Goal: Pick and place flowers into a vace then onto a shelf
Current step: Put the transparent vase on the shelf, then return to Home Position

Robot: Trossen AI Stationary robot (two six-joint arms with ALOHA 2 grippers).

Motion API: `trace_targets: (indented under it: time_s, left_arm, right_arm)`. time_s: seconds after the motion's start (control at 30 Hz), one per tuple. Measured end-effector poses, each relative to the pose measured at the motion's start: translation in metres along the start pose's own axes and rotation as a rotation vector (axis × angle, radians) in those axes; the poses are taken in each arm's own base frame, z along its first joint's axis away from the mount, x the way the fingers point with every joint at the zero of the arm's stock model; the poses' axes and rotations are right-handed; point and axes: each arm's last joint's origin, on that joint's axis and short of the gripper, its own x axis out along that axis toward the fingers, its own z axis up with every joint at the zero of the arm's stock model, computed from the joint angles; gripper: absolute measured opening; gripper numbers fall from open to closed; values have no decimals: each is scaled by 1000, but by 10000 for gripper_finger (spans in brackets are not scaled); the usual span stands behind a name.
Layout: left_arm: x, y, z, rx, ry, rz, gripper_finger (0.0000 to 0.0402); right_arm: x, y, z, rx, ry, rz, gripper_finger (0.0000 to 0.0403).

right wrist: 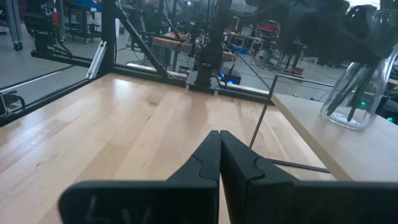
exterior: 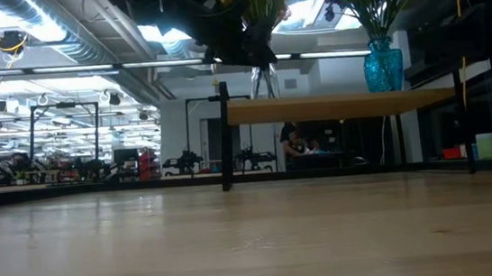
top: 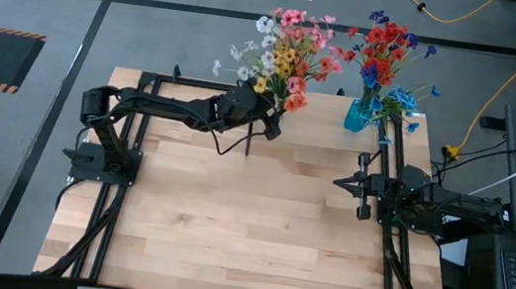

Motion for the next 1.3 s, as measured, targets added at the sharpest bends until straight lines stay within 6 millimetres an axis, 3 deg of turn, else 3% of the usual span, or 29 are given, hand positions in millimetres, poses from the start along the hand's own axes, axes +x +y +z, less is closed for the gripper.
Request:
trace_targets:
  time_s: [0.63, 1.03, 1.17, 1.3]
  left_arm:
    - [-20, 4, 10, 33, 52, -18, 235]
    - [-58, 2, 25, 105, 95, -76, 233]
    - [-69, -2, 22, 147, 164, -106, 212]
    - [-74, -13, 16, 156, 171, -140, 164]
  right_arm:
    - [0, 0, 0, 0, 0, -1, 7]
    - [0, -1, 0, 0, 9, -32, 7]
    - [0, -1, -1, 1, 17, -44, 7]
    - [0, -1, -1, 5, 17, -43, 7]
